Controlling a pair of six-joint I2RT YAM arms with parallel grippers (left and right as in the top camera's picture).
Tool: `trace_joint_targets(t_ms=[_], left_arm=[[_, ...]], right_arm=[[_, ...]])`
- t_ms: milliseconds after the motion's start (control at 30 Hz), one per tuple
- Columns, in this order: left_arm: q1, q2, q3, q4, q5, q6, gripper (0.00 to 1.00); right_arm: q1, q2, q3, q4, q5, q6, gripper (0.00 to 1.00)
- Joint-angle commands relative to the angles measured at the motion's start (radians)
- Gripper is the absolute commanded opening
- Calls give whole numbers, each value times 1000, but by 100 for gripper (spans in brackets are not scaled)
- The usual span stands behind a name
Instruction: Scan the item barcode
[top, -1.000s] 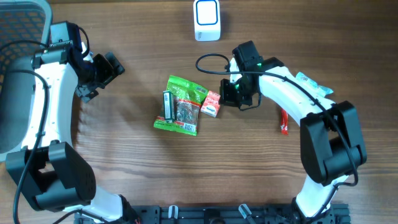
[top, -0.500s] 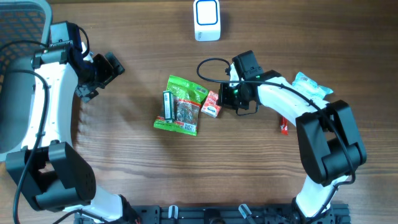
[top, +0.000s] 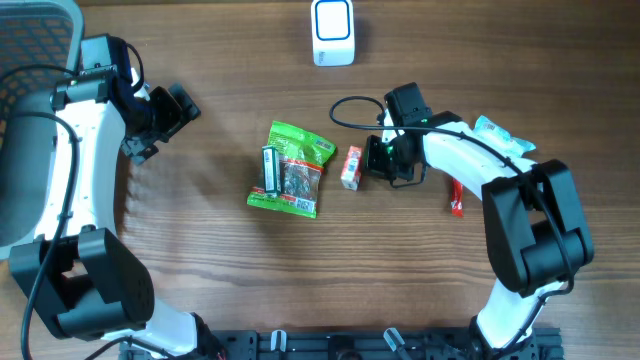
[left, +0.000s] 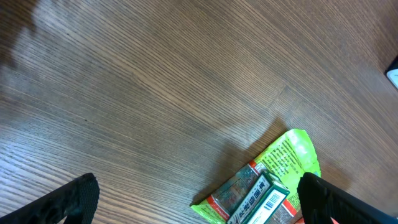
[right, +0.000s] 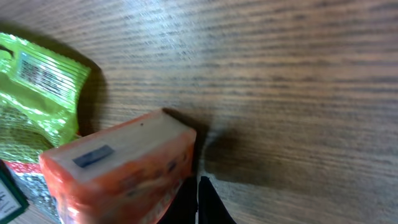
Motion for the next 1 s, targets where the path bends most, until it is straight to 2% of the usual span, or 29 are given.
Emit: trace_joint_targets(t_ms=[0,233,333,400,433,467,500,567,733,967], left_arm=[[2,8,-5,0,8,8,100],[2,8,-5,0,8,8,100],[2,8,-5,0,8,8,100],[2,8,-5,0,8,8,100],[2,8,-5,0,8,8,100],[2,8,-5,0,8,8,100],[2,8,-5,0,8,8,100],[2,8,-5,0,8,8,100],[2,8,-5,0,8,8,100],[2,8,-5,0,8,8,100]], right_arm=[[-1,9,-10,-6,30,-12,4],[-27,8,-9,-40,40,-23,5],[-64,2,-2,-79,45,-55,10],[-91,-4,1,-102,44,-79,17],[-115,-5,1,-121,41,-109,26],[-132,-5,1,-137,41,-136,49],[-144,-5,1,-154,41,-171,63],[-157,-5,1,-185,45,-247,73],[-158,-4,-6,-208,128,-280,84],[-158,-4,-8,-200,130,-277,91]])
